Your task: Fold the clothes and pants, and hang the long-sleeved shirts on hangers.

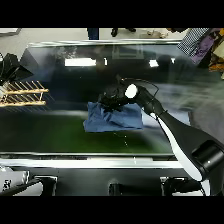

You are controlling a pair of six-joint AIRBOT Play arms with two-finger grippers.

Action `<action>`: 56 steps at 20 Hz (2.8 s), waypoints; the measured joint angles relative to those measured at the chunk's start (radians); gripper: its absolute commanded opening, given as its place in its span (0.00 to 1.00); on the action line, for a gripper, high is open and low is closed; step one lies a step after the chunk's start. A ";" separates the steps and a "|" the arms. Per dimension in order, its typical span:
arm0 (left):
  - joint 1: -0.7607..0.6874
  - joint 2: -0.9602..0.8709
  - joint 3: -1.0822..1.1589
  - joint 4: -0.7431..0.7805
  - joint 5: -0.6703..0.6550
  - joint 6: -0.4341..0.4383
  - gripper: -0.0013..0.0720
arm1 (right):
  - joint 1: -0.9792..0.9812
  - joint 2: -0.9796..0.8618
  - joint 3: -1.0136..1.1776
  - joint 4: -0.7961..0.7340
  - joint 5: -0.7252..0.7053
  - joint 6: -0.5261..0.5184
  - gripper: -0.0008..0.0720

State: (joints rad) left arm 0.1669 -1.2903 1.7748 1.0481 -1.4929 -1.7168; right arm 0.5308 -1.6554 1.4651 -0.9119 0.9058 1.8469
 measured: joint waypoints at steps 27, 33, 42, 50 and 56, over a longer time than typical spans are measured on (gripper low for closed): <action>0.000 -0.001 0.000 0.000 0.078 0.000 0.04 | -0.813 0.060 -0.269 0.195 0.364 -0.528 0.78; 0.000 -0.002 0.000 0.000 0.080 0.000 0.04 | -0.700 -0.066 -0.313 0.263 0.328 -0.610 0.76; 0.000 -0.021 0.000 0.000 0.080 0.000 0.04 | -0.589 -0.102 -0.317 0.264 0.245 -0.615 0.11; 0.000 -0.027 0.000 0.000 0.080 0.005 0.04 | -0.578 -0.050 -0.105 0.214 0.248 -0.506 0.06; 0.000 -0.028 0.000 0.000 0.080 0.011 0.04 | -0.662 -0.042 0.164 0.099 0.248 -0.330 0.06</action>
State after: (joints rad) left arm 0.1669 -1.3182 1.7748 1.0481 -1.4124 -1.7058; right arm -0.1310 -1.6978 1.6287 -0.8127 1.1538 1.5173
